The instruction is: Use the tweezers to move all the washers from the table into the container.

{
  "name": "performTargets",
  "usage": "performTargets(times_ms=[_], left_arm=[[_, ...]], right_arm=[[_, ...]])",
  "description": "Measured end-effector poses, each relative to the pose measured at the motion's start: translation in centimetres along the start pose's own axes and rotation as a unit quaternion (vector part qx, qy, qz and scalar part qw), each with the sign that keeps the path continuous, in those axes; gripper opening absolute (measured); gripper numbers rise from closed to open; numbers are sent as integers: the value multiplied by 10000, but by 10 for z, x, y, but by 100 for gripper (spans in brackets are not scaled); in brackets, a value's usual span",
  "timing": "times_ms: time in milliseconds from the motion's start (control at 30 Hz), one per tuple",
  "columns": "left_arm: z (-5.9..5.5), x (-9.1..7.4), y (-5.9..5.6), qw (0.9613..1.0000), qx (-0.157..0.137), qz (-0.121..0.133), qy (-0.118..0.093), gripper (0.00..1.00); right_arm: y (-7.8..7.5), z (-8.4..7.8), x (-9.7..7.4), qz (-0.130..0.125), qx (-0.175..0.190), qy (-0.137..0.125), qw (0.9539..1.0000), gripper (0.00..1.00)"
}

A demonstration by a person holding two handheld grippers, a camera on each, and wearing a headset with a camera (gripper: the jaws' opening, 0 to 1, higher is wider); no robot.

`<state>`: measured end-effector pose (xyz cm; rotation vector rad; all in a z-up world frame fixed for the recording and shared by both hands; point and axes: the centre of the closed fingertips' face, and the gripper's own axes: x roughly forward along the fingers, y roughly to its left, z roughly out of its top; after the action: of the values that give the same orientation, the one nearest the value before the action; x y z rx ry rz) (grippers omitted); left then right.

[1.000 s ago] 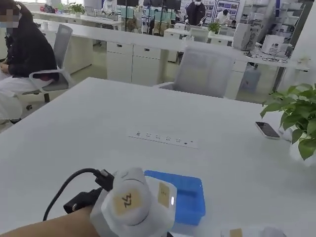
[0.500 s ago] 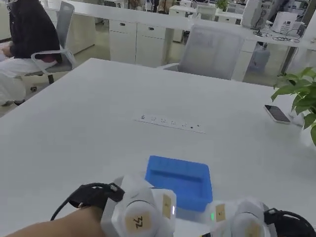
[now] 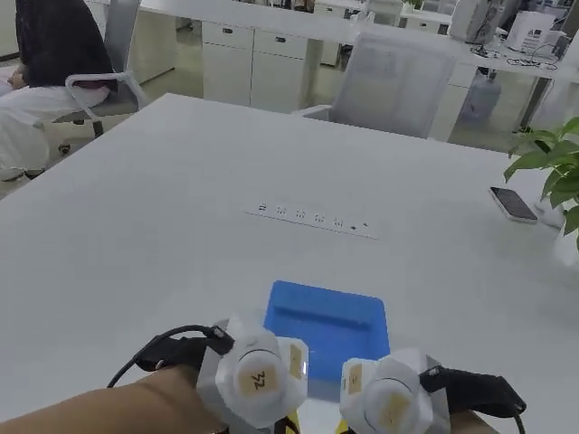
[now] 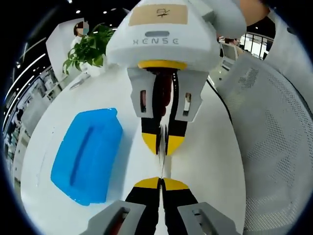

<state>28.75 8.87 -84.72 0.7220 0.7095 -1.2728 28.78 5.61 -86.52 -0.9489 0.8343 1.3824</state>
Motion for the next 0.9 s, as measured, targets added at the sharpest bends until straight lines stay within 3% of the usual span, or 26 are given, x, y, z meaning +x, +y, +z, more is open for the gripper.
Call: performTargets(times_ms=[67,133,167,233,267,367,467,500,533,567,600,700,767,900], left_arm=[[-3,2,1,10000,-68,-61,15,0],[-12,7,0,9997,-126,-125,191,0],[-8,7,1,9999,-36,-135,2,0],[-9,4,2,9997,-187,-124,65,0],[-8,5,2,9998,-129,-107,69,0],[-8,5,2,9998,-53,-125,109,0],[-16,6,-5,9993,65,-149,335,0],[-25,7,-9,9980,182,-154,578,0],[-7,12,1,9992,366,175,-7,0],[-19,11,-7,9994,94,92,316,0],[-20,11,-4,9993,-18,107,357,0],[-14,7,-2,9993,-41,223,287,7],[-16,10,1,9993,-99,241,267,14],[-12,7,-1,9987,-215,346,296,26]], right_arm=[[1,0,0,96,169,-70,9998,5],[2,0,0,137,309,-94,9994,7],[4,0,0,144,351,-94,9992,9],[7,-1,-1,95,323,-65,9994,13],[9,0,-1,90,337,-62,9994,15],[13,2,-4,81,788,-165,9967,20],[12,3,-12,-95,1183,-412,9921,23],[14,3,-17,-118,1455,-551,9878,25],[15,2,-21,-143,1634,-639,9844,27],[16,3,-26,-192,1819,-745,9803,29],[18,3,-33,-234,2058,-900,9742,32],[19,-1,-52,-471,2591,-1275,9562,37],[20,-4,-65,-633,2868,-1471,9445,38],[19,-12,-93,-1025,3235,-1834,9226,44]])
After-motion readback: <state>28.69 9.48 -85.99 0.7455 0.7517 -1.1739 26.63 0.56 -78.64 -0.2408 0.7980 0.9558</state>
